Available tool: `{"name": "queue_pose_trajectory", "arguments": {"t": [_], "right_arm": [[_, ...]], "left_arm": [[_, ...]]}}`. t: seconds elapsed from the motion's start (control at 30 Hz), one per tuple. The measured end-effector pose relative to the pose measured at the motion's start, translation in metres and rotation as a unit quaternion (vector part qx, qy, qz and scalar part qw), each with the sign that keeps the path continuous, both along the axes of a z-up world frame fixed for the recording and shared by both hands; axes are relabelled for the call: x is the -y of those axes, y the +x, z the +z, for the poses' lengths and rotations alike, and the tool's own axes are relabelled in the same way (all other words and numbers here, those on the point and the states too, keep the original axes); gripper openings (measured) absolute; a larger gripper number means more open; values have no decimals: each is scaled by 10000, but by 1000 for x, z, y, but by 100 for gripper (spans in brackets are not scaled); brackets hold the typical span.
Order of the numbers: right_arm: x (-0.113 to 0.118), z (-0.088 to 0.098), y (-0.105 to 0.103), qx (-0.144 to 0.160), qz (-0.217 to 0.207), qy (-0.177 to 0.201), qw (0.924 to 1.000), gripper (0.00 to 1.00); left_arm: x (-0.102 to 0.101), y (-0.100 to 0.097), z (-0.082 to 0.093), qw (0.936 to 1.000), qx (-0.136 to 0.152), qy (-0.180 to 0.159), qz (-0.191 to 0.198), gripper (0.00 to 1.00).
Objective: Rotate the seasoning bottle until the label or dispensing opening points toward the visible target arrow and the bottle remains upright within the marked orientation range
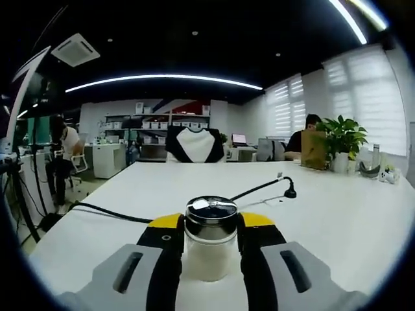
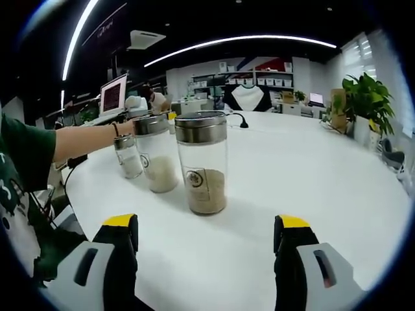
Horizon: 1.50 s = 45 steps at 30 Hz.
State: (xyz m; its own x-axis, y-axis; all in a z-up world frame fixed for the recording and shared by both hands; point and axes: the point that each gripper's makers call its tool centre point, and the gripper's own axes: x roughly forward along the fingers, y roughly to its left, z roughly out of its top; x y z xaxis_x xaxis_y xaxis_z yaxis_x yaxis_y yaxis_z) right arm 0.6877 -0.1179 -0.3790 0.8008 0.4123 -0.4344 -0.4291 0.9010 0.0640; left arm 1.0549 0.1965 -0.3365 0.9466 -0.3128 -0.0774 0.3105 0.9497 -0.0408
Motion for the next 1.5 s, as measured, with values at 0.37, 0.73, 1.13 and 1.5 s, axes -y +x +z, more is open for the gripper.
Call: {"name": "queue_pose_trajectory", "arguments": {"t": [0.37, 0.73, 1.13, 1.5], "right_arm": [[1, -2, 0, -32, -13, -1, 10000, 88], [2, -3, 1, -37, -17, -29, 10000, 88], [1, -1, 0, -3, -5, 19, 10000, 88], [-1, -1, 0, 4, 35, 23, 10000, 88]], "left_arm": [[-4, 1, 2, 9998, 14, 114, 163, 33], [-8, -6, 3, 9995, 12, 288, 83, 33], [-13, -32, 2, 9999, 15, 156, -12, 33], [-8, -60, 1, 9998, 16, 96, -175, 33]]}}
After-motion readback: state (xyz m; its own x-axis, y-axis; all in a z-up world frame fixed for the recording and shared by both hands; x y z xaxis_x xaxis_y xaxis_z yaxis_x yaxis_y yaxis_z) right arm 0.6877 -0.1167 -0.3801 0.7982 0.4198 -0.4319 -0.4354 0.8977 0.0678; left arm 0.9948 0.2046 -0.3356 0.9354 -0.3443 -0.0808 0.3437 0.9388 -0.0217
